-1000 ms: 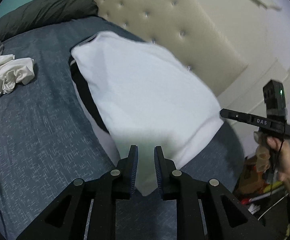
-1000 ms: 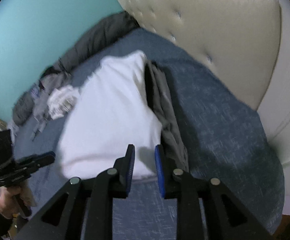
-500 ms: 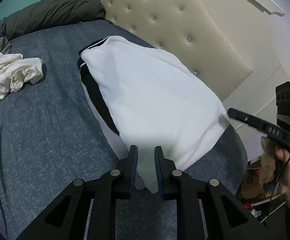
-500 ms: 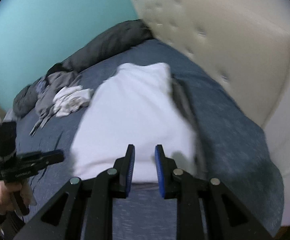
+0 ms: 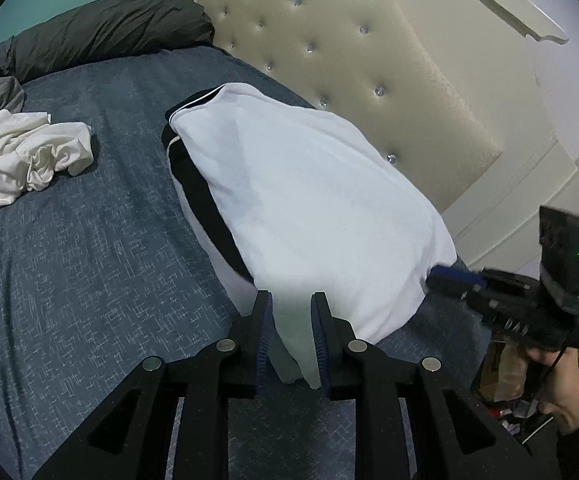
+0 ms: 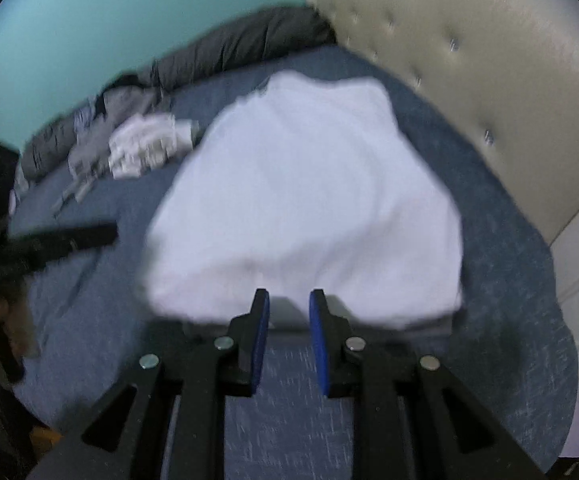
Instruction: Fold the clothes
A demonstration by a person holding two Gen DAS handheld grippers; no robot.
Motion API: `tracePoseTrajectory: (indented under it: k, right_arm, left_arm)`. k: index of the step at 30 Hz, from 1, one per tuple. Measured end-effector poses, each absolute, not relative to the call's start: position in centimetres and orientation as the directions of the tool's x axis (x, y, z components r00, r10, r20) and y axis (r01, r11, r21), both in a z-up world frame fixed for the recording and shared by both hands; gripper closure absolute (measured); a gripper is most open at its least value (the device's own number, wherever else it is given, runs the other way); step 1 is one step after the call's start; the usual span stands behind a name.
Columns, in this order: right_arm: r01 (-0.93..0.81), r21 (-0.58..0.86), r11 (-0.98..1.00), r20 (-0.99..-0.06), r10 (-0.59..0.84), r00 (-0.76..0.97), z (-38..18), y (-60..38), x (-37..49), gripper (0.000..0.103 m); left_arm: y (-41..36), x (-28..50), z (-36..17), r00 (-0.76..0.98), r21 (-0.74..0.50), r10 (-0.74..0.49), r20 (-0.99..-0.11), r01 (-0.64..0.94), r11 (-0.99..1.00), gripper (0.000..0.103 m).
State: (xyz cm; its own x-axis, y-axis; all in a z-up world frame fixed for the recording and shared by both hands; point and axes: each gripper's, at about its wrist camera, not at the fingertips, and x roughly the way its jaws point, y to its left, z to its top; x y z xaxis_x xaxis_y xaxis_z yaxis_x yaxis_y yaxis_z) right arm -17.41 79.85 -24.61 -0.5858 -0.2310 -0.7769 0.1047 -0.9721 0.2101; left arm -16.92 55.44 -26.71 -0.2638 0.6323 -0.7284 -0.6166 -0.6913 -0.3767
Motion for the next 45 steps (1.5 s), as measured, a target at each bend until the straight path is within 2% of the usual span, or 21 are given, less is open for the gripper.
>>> tracePoseTrajectory:
  k: [3,7,11,15,17,18,19,32,35,38,39,43,45]
  right_arm:
    - [0.110,0.215,-0.970,-0.764,-0.238,-0.600,-24.0,79.1,-18.4,0.083]
    - [0.128,0.200,-0.972,-0.811,-0.237,-0.535,-25.8,77.7,-19.2,0.083]
    - [0.122,0.253,-0.960,-0.787,-0.278,-0.550,-24.7,79.0,-18.4,0.083]
    - [0.075,0.259,-0.963,-0.746,-0.249,-0.617,-21.7,81.2,-20.6,0.083]
    - [0.045,0.300,-0.953,-0.721,-0.258,-0.643,-20.3,83.0,-22.9,0.077]
    - [0.027,0.316,-0.948,-0.724,-0.260,-0.639,-20.0,83.7,-24.1,0.063]
    - [0.004,0.322,-0.947,-0.735,-0.252,-0.630,-19.7,84.3,-25.5,0.056]
    - [-0.031,0.119,-0.992,-0.853,-0.086,-0.515,-21.2,86.1,-38.9,0.056]
    - [-0.042,0.075,-0.996,-0.865,-0.044,-0.500,-22.0,86.1,-41.3,0.058]
    - [-0.057,0.077,-0.995,-0.885,-0.041,-0.465,-23.2,86.3,-42.9,0.065]
    - [-0.066,0.081,-0.995,-0.889,-0.042,-0.455,-23.6,86.4,-43.4,0.069]
    - [-0.078,0.107,-0.991,-0.894,-0.061,-0.443,-24.4,86.5,-44.5,0.097]
    - [-0.083,0.080,-0.993,-0.896,-0.035,-0.443,-24.6,86.3,-44.9,0.100]
  left_arm:
    - [55.5,-17.1,-26.4,-0.264,-0.379,0.637,-0.724,-0.620,-0.687,0.078]
    - [55.3,-17.4,-26.2,-0.265,-0.378,0.640,-0.721,-0.623,-0.684,0.076]
    - [55.1,-18.0,-26.2,-0.270,-0.372,0.638,-0.721,-0.626,-0.685,0.074]
    - [55.3,-18.8,-26.3,-0.277,-0.370,0.636,-0.720,-0.622,-0.690,0.072]
    - [55.4,-19.2,-26.4,-0.280,-0.369,0.635,-0.720,-0.620,-0.692,0.072]
    - [55.4,-19.4,-26.5,-0.282,-0.369,0.635,-0.720,-0.619,-0.693,0.072]
    - [55.4,-19.6,-26.5,-0.284,-0.368,0.634,-0.719,-0.618,-0.694,0.072]
    - [55.9,-22.0,-29.8,-0.273,-0.370,0.629,-0.728,-0.616,-0.696,0.068]
    - [56.2,-22.0,-30.1,-0.272,-0.366,0.634,-0.724,-0.628,-0.686,0.067]
    - [56.4,-22.0,-30.3,-0.271,-0.361,0.640,-0.719,-0.641,-0.677,0.067]
    - [56.4,-22.0,-30.4,-0.270,-0.360,0.642,-0.718,-0.645,-0.674,0.067]
    - [56.7,-22.1,-30.8,-0.268,-0.353,0.649,-0.712,-0.662,-0.661,0.067]
    - [56.8,-22.1,-31.0,-0.265,-0.356,0.652,-0.710,-0.664,-0.658,0.067]
